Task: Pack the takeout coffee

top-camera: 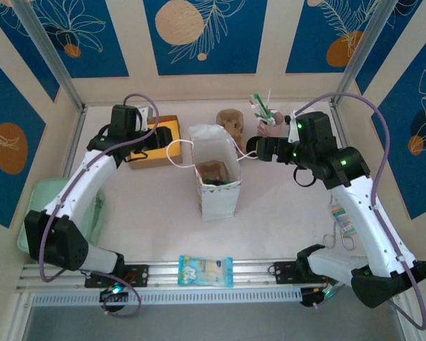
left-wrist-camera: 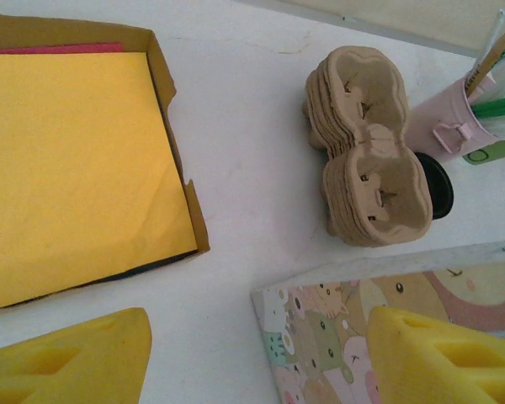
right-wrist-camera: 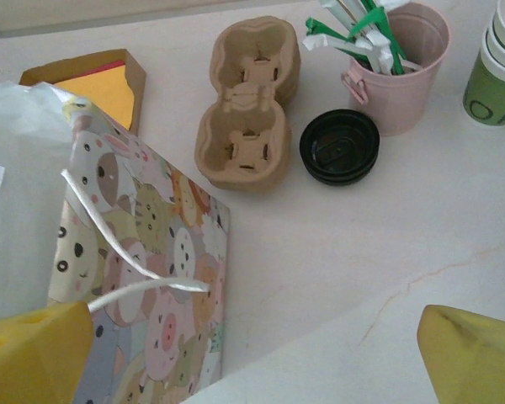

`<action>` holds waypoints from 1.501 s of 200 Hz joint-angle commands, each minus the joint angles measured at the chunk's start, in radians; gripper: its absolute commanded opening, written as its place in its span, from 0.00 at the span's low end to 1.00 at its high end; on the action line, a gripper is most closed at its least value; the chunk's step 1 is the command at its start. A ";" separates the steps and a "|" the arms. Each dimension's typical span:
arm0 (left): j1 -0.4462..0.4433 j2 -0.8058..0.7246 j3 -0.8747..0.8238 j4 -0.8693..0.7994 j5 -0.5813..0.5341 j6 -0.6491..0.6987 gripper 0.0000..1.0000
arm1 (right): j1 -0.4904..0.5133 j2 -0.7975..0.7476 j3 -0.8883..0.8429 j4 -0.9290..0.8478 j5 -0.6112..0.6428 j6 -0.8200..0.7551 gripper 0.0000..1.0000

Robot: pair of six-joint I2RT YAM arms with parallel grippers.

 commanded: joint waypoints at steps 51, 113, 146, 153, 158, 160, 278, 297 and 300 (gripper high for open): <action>0.003 0.104 0.098 -0.009 -0.019 0.046 0.67 | -0.065 -0.071 -0.077 -0.003 -0.026 0.006 0.99; 0.000 0.181 0.160 -0.027 -0.028 0.066 0.68 | -0.094 -0.108 -0.132 -0.002 -0.037 0.012 0.99; -0.002 0.223 0.197 -0.035 -0.033 0.072 0.68 | -0.105 -0.128 -0.158 -0.001 -0.037 0.016 0.99; -0.002 0.234 0.205 -0.036 -0.033 0.072 0.68 | -0.106 -0.131 -0.164 -0.001 -0.037 0.018 0.99; -0.002 0.241 0.211 -0.038 -0.033 0.072 0.68 | -0.109 -0.134 -0.168 -0.001 -0.039 0.019 0.99; -0.002 0.245 0.215 -0.039 -0.033 0.072 0.68 | -0.110 -0.133 -0.169 -0.001 -0.039 0.018 0.99; -0.019 0.455 0.397 -0.100 -0.103 0.107 0.66 | -0.166 -0.189 -0.236 0.005 -0.070 0.024 0.99; -0.019 0.494 0.432 -0.117 -0.115 0.115 0.66 | -0.175 -0.197 -0.249 0.003 -0.075 0.024 0.99; -0.019 0.501 0.439 -0.120 -0.116 0.117 0.66 | -0.177 -0.197 -0.250 0.003 -0.078 0.024 0.99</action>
